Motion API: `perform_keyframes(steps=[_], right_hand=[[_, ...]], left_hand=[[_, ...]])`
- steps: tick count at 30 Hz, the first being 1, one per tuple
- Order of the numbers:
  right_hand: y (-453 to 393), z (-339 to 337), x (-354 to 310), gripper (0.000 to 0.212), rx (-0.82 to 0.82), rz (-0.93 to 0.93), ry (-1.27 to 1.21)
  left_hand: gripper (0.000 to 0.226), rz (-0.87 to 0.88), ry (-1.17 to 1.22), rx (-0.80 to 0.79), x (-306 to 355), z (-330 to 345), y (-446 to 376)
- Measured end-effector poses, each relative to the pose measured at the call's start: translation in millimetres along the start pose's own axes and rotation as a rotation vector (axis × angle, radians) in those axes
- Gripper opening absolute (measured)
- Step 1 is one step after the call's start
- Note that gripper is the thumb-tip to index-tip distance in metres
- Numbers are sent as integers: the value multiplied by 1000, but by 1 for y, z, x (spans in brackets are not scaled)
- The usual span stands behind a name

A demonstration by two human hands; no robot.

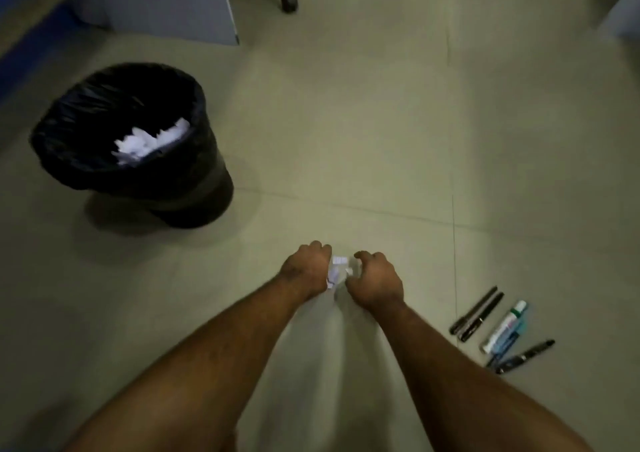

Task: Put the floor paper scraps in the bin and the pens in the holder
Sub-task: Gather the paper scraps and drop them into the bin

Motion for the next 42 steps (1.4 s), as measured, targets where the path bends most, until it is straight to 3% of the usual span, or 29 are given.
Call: perform_keyframes(steps=[3, 7, 9, 13, 15, 21, 29, 37, 42], right_hand=[[5, 14, 15, 59, -11, -42, 65], [-8, 19, 12, 75, -32, -96, 86], [-20, 20, 4, 69, -79, -138, 93], [-33, 20, -11, 30, -79, -214, 102], [-33, 24, -15, 22, -63, -229, 107], [-34, 27, -12, 27, 36, -231, 158], [-28, 24, -10, 17, 99, -205, 119], [-34, 32, -21, 24, 47, -301, 231], [-34, 32, -5, 20, 85, -248, 51]], left_hand=[[48, 55, -57, 68, 2, 22, 1], [68, 7, 65, 95, 3, 26, -4], [67, -21, 115, 73, 1, 25, -12], [30, -24, 222, 122, 1, 23, -17], [29, -31, 245, 167, 0, 25, -17], [18, -159, 319, 269, -7, 24, -16], [17, -241, 527, 377, -23, 23, -8], [15, -274, 572, 366, -26, 28, -10], [10, -331, 690, 359, -35, 35, -8]])
Point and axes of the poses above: each hand's wrist, its own y-axis away from the middle knuckle, its own z-axis out of the palm, x = y × z, the point moved 8 cm from there along -y, towards the middle knuckle
